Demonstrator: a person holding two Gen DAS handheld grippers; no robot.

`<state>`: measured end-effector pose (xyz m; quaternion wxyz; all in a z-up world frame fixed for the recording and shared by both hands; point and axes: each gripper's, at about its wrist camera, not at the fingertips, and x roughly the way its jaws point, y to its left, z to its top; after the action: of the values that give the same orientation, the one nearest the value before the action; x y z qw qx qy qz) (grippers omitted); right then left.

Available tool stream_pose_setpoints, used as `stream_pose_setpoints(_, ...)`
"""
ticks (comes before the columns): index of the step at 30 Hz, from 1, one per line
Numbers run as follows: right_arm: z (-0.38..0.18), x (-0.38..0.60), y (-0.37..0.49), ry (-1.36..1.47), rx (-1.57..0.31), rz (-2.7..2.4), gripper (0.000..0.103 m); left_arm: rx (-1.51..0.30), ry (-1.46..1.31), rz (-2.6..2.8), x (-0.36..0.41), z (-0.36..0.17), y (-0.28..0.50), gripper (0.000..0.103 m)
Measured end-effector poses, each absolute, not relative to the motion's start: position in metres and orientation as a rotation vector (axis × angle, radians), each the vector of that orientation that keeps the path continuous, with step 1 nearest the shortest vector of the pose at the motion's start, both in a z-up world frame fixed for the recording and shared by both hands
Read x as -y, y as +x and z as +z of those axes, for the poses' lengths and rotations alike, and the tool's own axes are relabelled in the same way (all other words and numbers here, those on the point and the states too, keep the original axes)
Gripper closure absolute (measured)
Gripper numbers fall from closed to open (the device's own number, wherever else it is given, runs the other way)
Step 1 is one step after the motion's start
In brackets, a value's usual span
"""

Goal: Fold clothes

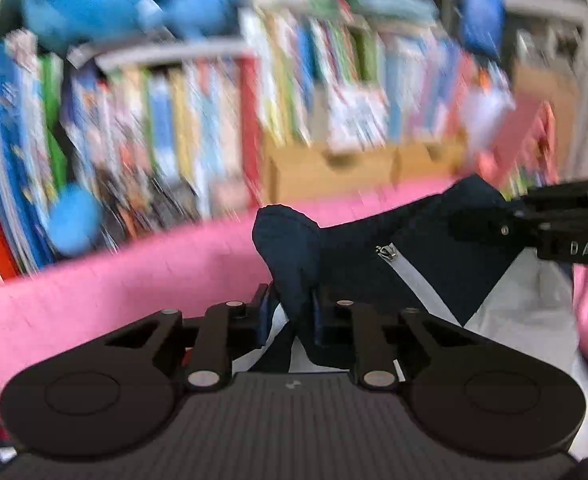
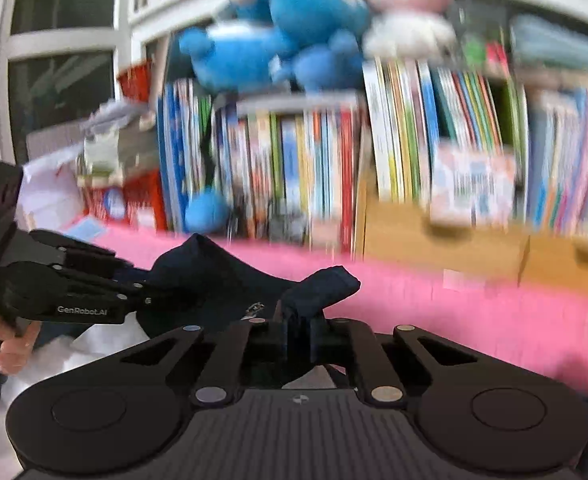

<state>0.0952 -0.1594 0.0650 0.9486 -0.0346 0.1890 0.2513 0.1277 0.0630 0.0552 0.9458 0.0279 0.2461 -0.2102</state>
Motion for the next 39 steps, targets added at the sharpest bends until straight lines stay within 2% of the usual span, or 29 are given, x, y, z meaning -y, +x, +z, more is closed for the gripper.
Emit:
stream_pose_setpoints(3,0.092,0.141,0.126,-0.12,-0.312,0.487,0.092,-0.425,0.039,-0.376,-0.071,0.075,0.153,0.083)
stream_pose_setpoints(6,0.096,0.115,0.171,-0.183,-0.311,0.443,0.092,-0.418,0.057,-0.299,-0.069,0.074,0.19,0.083)
stream_pose_setpoints(13,0.03,0.092,0.241,-0.204,-0.439,0.401,0.092,-0.558,0.152,-0.213,-0.064,0.013,0.274,0.084)
stream_pose_setpoints(19,-0.029,0.075,0.298,-0.21,-0.548,0.37,0.092,-0.613,0.154,-0.206,-0.073,-0.032,0.296,0.081)
stream_pose_setpoints(23,-0.048,0.078,0.314,-0.169,-0.583,0.371,0.091,-0.624,0.155,-0.211,-0.076,-0.041,0.3,0.07)
stream_pose_setpoints(25,-0.051,0.084,0.323,-0.118,-0.61,0.375,0.09,-0.644,0.118,-0.198,-0.083,-0.041,0.306,0.059)
stream_pose_setpoints(26,-0.053,0.087,0.327,-0.092,-0.624,0.377,0.087,-0.655,0.1,-0.174,-0.086,-0.041,0.31,0.039)
stream_pose_setpoints(27,-0.053,0.09,0.33,-0.063,-0.636,0.375,0.082,-0.663,0.08,-0.154,-0.09,-0.038,0.31,0.024)
stream_pose_setpoints(28,-0.051,0.094,0.331,-0.03,-0.646,0.368,0.08,-0.668,0.059,-0.145,-0.093,-0.033,0.307,0.024)
stream_pose_setpoints(29,-0.05,0.098,0.333,0.002,-0.656,0.361,0.071,-0.674,0.038,-0.135,-0.097,-0.028,0.305,0.025)
stream_pose_setpoints(30,-0.046,0.102,0.33,0.027,-0.66,0.351,0.056,-0.68,0.017,-0.125,-0.101,-0.023,0.302,0.027)
stream_pose_setpoints(32,-0.033,0.11,0.312,0.059,-0.646,0.343,0.045,-0.669,-0.015,-0.119,-0.108,-0.009,0.291,0.027)
stream_pose_setpoints(35,-0.011,0.125,0.272,0.101,-0.583,0.424,0.023,-0.606,-0.018,-0.143,-0.114,0.02,0.25,0.024)
stream_pose_setpoints(39,0.005,0.131,0.205,0.078,-0.593,0.528,0.018,-0.616,-0.013,-0.196,-0.111,0.036,0.181,0.017)
